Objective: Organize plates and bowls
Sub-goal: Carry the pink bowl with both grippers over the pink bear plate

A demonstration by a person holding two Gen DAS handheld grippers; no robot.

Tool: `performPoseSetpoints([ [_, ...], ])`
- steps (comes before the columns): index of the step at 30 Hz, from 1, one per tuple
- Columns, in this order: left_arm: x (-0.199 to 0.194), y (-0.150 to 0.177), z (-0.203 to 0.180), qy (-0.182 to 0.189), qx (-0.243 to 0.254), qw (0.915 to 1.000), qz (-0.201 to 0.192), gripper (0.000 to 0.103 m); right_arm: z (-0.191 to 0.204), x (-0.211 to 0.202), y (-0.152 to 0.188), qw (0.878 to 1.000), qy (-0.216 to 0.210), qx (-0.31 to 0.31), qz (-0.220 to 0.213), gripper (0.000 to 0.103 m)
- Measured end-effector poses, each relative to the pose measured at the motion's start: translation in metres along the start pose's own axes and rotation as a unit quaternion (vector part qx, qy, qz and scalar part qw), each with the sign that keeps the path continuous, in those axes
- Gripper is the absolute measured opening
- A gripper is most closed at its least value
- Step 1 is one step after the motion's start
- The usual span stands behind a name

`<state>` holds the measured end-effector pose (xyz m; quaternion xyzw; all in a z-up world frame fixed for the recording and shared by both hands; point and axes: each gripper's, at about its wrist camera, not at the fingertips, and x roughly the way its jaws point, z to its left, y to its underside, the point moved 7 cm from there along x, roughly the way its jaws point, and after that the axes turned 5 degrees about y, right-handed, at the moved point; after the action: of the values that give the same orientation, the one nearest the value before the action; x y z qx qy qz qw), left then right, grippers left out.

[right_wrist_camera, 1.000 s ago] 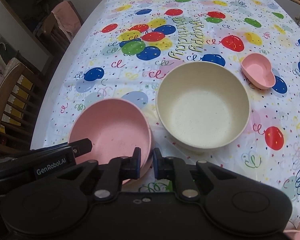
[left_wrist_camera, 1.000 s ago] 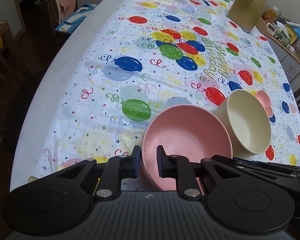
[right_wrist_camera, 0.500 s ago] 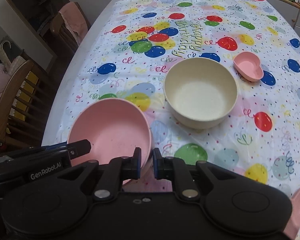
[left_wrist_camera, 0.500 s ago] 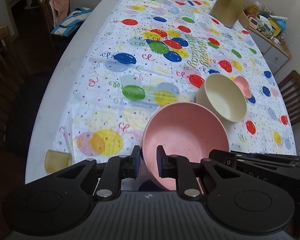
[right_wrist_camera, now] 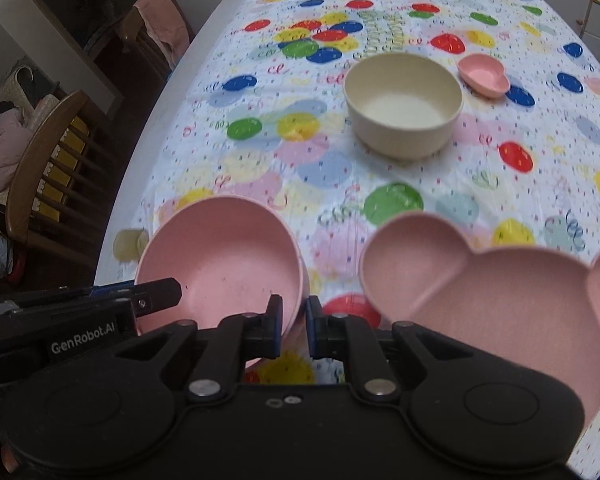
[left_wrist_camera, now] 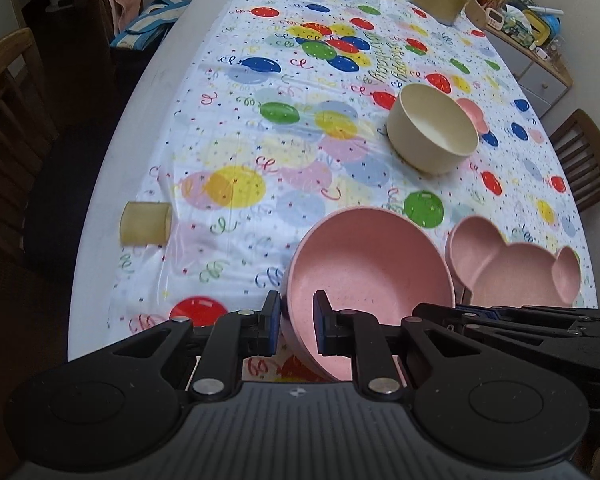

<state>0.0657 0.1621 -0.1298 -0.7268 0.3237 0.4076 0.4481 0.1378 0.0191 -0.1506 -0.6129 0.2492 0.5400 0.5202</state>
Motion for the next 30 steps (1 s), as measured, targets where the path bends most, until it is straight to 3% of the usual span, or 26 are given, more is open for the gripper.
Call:
performPoseSetpoints([
  [14, 0.000, 0.044, 0.003, -0.002, 0.017, 0.9995, 0.026, 0.016, 0.003, 0.002, 0.056, 0.999, 0.000, 0.004, 0.033, 0.010],
  [30, 0.010, 0.055, 0.008, -0.006, 0.012, 0.9988, 0.048, 0.016, 0.002, 0.008, 0.069, 0.999, -0.001, 0.010, 0.044, 0.011],
])
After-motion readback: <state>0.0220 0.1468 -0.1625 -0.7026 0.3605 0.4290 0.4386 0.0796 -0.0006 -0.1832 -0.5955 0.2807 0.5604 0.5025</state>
